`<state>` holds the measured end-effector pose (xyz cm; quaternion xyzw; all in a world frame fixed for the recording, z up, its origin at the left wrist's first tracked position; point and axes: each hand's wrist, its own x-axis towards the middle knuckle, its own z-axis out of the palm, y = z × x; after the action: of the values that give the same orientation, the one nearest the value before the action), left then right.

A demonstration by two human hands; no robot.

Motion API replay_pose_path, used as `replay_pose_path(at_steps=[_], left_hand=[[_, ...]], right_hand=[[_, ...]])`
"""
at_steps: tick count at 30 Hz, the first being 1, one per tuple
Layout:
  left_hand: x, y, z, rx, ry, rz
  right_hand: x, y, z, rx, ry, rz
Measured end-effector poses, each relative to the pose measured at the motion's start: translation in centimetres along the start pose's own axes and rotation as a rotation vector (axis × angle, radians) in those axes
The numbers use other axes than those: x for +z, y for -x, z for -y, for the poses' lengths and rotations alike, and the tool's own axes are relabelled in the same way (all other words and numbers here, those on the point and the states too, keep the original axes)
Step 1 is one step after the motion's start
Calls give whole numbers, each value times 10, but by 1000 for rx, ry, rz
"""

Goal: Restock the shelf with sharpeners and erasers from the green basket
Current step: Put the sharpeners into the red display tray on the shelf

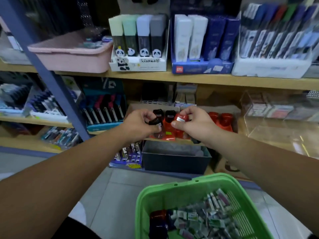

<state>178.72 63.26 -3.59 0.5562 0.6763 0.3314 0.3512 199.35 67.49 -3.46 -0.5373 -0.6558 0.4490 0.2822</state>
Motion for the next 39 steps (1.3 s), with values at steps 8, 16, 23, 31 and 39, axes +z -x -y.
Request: replay_pose_path(at_steps=[8, 16, 23, 31, 39], left_hand=[[-17, -50, 42, 110, -82, -249], [-21, -60, 70, 104, -101, -238], [-18, -68, 63, 174, -167, -275], [-20, -79, 66, 204, -356, -169], [-21, -79, 67, 268, -517, -168]], right_hand=[[23, -59, -11, -66, 237, 98], [33, -62, -24, -138, 428, 90], [23, -55, -30, -164, 378, 79], [33, -65, -7, -128, 44, 66], [50, -85, -13, -139, 174, 66]])
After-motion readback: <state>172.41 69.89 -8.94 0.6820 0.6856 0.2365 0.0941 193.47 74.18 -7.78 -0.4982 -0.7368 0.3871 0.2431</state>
